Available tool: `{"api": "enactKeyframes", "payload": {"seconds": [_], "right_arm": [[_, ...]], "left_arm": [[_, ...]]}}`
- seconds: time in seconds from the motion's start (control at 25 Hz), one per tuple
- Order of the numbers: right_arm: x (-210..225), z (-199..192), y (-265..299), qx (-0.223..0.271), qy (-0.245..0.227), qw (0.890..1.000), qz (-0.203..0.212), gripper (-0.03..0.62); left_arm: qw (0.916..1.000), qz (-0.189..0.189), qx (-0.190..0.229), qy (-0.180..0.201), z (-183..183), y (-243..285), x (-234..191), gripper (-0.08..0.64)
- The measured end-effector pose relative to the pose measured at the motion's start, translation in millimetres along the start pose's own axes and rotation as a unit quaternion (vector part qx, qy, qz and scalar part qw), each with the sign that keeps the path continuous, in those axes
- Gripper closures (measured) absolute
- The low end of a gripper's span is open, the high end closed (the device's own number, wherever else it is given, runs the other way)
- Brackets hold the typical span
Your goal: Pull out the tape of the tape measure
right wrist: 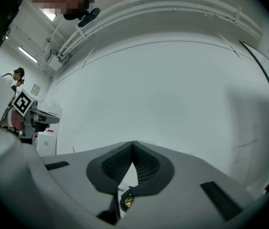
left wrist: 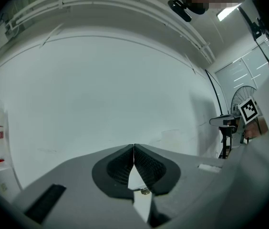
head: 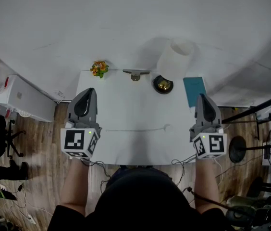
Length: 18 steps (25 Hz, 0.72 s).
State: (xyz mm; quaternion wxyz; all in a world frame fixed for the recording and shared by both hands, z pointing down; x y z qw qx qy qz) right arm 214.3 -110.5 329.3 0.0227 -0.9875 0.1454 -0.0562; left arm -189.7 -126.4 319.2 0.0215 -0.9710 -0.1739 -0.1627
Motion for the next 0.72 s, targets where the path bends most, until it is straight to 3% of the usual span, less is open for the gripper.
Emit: {"api": "enactKeyframes", "payload": {"seconds": [0.72], "right_arm": [[0.3, -1.4, -3.3, -0.002, 0.001, 1.000, 0.000, 0.589]], "left_arm": [[1.0000, -0.002, -0.004, 0.003, -3.3, -1.9, 2.7, 0.554]]}}
Point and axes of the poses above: the fingertips, and each gripper's own axes: y forward along the fingers, x to its right, z out of its top, the point moved 9 cm from there along -y, backward along the fingers, and after that the axes turned 14 degrees about y, right-handed, at the moved point
